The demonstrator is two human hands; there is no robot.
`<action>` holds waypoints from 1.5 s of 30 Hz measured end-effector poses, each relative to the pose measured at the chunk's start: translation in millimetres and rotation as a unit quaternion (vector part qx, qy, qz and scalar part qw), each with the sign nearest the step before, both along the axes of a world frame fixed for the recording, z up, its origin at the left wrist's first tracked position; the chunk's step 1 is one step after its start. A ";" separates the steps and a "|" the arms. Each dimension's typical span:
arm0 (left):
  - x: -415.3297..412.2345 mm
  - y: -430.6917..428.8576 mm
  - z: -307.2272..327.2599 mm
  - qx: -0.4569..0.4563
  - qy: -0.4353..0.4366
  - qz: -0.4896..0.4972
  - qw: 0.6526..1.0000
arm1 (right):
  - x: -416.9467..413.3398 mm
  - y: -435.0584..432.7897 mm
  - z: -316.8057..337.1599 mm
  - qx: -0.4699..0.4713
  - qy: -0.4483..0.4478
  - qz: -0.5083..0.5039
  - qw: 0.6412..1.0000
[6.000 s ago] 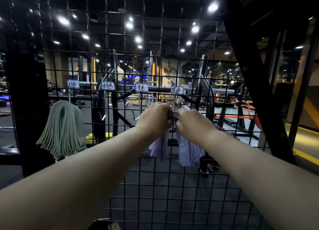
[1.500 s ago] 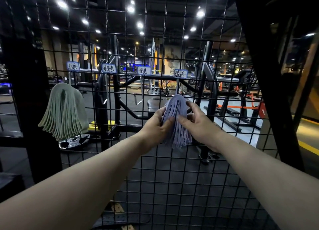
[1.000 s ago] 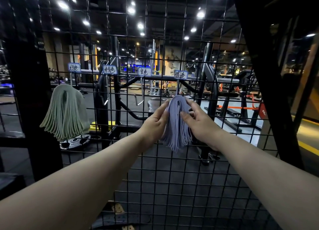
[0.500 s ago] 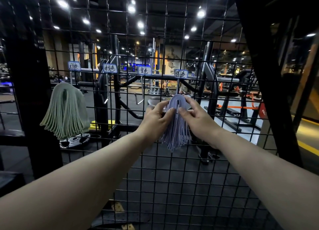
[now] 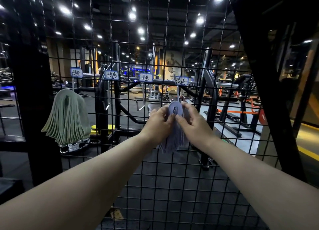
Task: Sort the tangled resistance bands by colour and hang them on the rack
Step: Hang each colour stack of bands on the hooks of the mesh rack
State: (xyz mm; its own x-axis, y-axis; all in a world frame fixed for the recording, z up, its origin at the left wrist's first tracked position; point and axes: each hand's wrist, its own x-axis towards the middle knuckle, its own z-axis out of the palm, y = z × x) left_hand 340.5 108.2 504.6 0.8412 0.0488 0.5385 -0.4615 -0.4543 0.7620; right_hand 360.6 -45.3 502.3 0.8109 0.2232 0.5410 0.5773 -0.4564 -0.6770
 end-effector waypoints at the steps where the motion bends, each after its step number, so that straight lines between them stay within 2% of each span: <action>1: -0.8 -0.5 1.1 -0.004 -0.007 0.001 1.000 | 0.4 0.9 -0.1 0.006 0.003 0.002 1.000; 14: -1.8 -7.0 3.3 -0.007 -0.025 0.014 1.000 | -6.6 6.7 2.7 0.029 -0.010 -0.009 1.000; 25: -8.2 -7.3 6.6 0.013 -0.013 0.036 0.999 | -7.7 7.8 4.0 0.013 0.040 -0.002 0.999; 30: -18.2 -10.9 0.8 0.012 0.018 0.034 0.999 | -10.7 9.3 0.2 0.001 0.054 0.016 0.998; 39: -22.0 -14.9 -15.9 -0.003 0.078 0.026 0.997 | -29.9 12.6 -10.0 -0.065 0.139 -0.020 0.988; 42: -24.3 -15.1 -20.2 0.051 0.083 0.040 0.994 | -24.3 9.4 -19.8 -0.064 0.159 -0.013 0.985; 45: -29.2 -14.8 -17.6 0.039 0.066 0.069 0.995 | -26.0 6.1 -18.0 -0.071 0.166 -0.026 0.983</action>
State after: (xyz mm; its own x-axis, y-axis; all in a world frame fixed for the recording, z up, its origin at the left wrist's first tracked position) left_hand 311.3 93.4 487.0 0.8932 0.1306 0.4303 -0.2890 -0.5663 0.7719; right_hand 334.6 -39.3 484.3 0.9499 0.2307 0.2109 0.3084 -0.5825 -0.7521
